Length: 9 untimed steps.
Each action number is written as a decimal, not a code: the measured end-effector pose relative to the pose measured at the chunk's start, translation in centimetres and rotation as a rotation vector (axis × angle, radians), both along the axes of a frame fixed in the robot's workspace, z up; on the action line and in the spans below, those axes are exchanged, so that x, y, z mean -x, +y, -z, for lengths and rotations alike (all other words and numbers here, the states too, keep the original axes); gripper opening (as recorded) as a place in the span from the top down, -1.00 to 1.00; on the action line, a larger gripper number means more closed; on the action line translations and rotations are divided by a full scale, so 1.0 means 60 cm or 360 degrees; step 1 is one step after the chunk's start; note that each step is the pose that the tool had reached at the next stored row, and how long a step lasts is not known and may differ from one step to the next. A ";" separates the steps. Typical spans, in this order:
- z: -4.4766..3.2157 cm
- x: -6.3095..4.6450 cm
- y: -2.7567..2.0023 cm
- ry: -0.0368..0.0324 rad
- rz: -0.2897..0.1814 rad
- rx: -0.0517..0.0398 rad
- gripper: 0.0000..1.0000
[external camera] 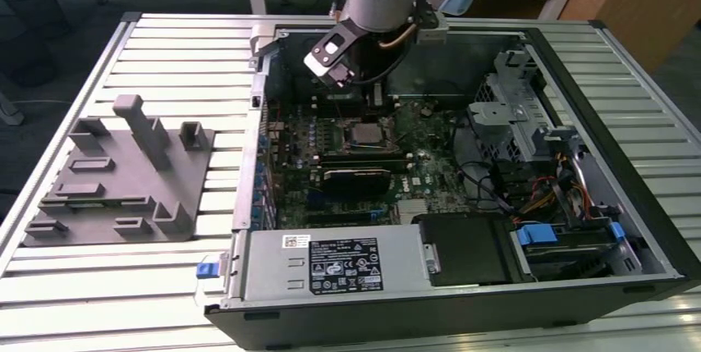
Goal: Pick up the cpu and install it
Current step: 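Place the cpu into insertion slot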
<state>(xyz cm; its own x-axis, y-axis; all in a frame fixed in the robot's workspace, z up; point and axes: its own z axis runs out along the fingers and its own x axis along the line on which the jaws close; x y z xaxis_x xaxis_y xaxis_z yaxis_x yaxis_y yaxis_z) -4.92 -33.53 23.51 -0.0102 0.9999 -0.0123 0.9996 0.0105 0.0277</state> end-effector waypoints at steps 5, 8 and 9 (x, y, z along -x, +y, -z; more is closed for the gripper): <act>-0.027 0.000 0.0000 -0.0004 0.0000 0.0000 0.79; -0.030 0.000 0.0001 -0.0005 0.0000 0.0000 0.79; -0.030 0.000 0.0000 -0.0005 0.0000 0.0000 0.79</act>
<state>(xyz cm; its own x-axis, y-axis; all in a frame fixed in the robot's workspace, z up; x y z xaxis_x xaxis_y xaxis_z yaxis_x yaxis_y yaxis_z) -4.92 -33.53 25.34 -0.0101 0.9999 -0.0122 0.9995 0.0105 0.0306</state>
